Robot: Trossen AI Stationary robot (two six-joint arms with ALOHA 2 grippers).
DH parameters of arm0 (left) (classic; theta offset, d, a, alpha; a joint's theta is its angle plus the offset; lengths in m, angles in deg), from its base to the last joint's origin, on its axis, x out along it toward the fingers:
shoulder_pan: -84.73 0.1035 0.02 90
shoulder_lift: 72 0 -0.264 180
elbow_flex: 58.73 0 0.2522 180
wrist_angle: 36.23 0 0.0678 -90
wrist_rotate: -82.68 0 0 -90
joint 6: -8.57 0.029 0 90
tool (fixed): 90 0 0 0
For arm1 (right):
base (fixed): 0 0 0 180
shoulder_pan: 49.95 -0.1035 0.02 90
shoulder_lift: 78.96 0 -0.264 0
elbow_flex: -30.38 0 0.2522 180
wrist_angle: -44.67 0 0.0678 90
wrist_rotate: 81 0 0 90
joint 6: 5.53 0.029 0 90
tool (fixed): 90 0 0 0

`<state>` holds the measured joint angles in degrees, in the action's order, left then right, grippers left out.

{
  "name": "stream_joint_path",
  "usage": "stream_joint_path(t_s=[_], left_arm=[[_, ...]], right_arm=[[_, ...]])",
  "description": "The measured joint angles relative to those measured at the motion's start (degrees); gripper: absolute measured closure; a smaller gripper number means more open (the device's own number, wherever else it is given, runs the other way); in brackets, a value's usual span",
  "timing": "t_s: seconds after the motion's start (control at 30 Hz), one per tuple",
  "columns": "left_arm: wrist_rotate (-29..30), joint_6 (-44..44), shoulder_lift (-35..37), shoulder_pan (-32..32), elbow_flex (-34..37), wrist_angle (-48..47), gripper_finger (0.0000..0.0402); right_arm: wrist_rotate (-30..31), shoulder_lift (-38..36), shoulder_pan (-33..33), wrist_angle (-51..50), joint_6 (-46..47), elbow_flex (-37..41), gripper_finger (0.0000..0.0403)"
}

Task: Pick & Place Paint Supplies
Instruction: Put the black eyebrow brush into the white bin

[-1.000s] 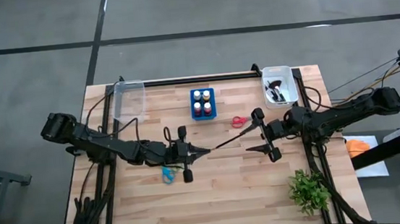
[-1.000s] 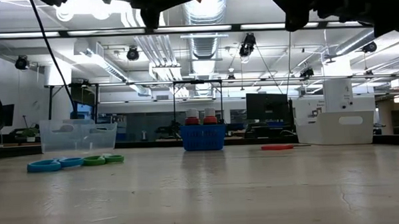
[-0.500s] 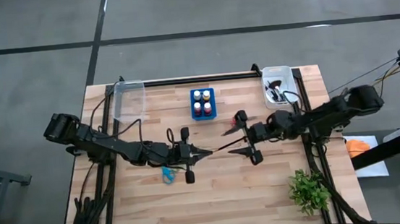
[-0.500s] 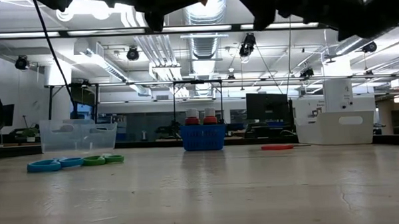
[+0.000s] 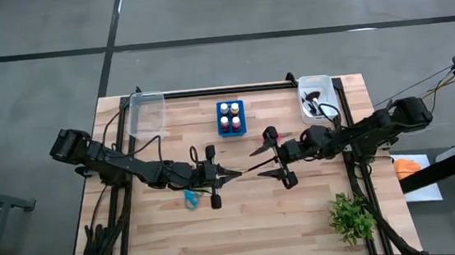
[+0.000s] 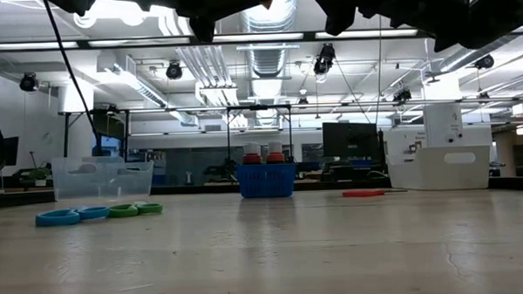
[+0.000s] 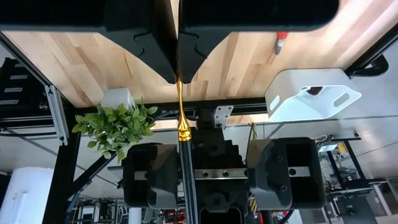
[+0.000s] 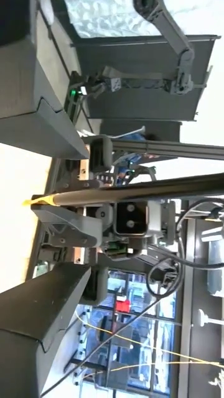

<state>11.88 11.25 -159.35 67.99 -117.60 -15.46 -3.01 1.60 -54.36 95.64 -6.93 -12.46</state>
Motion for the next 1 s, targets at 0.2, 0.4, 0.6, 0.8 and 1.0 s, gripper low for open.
stream_joint_path(t_s=[0.2, 0.4, 0.6, 0.8, 1.0], left_arm=[[0.00, 0.06, 0.00, 0.00, 0.03, 0.00, 0.0400], [0.00, 0.09, 0.00, 0.00, 0.03, -0.01, 0.0400], [-0.02, 0.09, 0.00, 0.00, 0.03, -0.02, 0.0400], [-0.02, 0.07, 0.02, 0.00, 0.03, -0.02, 0.0400], [-0.61, -0.02, 0.02, -0.04, 0.05, -0.26, 0.0400]], right_arm=[[0.00, 0.19, -0.34, 0.52, 1.32, -0.80, 0.0116], [0.17, 0.19, -1.79, 0.32, 1.44, -1.56, 0.0118], [3.04, 0.19, -2.97, 0.19, 1.02, -1.84, 0.0181], [3.17, 0.19, -2.96, 0.01, 0.88, -1.78, 0.0307], [3.47, 0.17, -2.94, -0.94, -0.54, -1.71, 0.0379]])
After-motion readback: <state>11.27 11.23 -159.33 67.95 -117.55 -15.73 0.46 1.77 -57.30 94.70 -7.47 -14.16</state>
